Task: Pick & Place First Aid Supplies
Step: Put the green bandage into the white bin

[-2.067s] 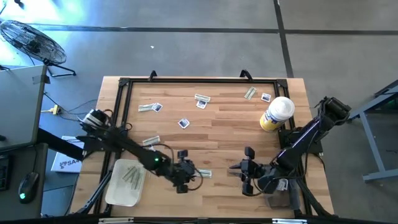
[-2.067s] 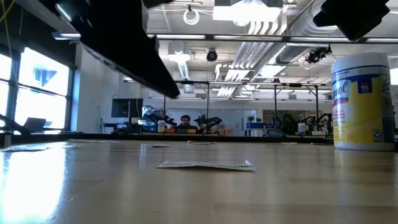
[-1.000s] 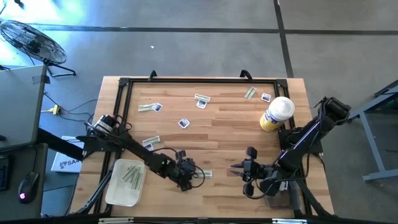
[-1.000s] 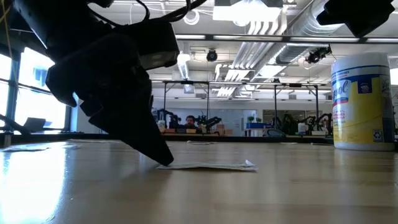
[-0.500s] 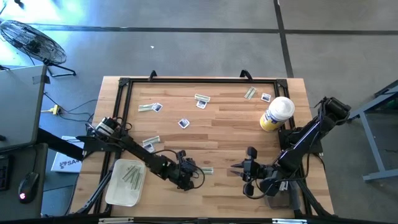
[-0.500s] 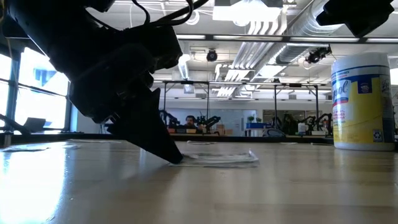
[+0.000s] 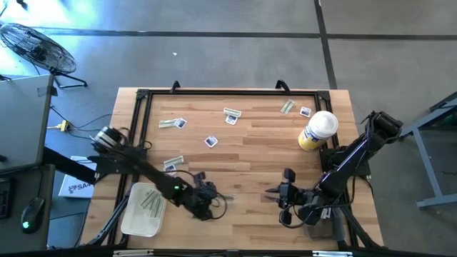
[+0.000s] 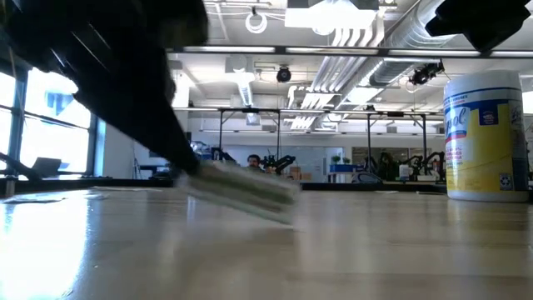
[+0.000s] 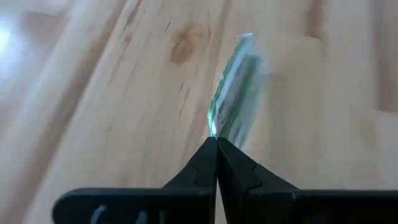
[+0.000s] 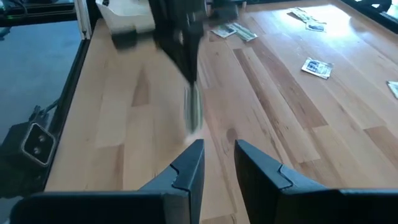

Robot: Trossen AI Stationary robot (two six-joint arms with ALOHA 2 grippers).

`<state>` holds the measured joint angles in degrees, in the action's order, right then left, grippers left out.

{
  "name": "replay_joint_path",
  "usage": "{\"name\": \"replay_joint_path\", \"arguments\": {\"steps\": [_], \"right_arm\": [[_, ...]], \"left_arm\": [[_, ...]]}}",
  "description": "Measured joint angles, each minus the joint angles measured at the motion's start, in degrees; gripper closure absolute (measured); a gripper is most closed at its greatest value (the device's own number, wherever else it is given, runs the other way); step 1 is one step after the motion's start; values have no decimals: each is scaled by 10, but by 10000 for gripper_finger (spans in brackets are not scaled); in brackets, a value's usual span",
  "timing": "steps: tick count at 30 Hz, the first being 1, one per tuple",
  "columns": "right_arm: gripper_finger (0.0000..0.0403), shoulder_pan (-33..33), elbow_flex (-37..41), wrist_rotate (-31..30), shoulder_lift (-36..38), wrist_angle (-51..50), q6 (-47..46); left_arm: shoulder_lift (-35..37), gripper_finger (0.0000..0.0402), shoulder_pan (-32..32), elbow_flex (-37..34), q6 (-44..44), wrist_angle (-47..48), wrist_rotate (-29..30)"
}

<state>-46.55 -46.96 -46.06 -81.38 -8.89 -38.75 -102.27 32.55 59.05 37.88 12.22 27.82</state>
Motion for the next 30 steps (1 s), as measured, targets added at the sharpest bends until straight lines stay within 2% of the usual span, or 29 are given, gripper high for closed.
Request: {"name": "replay_joint_path", "arguments": {"steps": [5,10,13,16,18,22,27,30], "right_arm": [[320,0,0,3,0,-3,-2],[320,1,0,0,0,-3,-2],[320,1,0,-5,0,-3,-2],[320,2,0,-5,0,-3,0],[320,5,0,-5,0,-3,0],[320,13,0,-5,0,-3,1],[320,20,0,-1,0,-3,2],[320,23,0,11,0,-3,2]], "left_arm": [[118,401,33,1,57,176,-36],[245,401,78,2,197,320,-65],[316,401,111,2,268,397,-154],[361,401,159,2,296,461,-245],[379,401,191,2,316,498,-274],[376,401,234,2,329,552,-279],[347,401,266,2,324,546,-259],[319,401,268,2,323,543,-281]]}}
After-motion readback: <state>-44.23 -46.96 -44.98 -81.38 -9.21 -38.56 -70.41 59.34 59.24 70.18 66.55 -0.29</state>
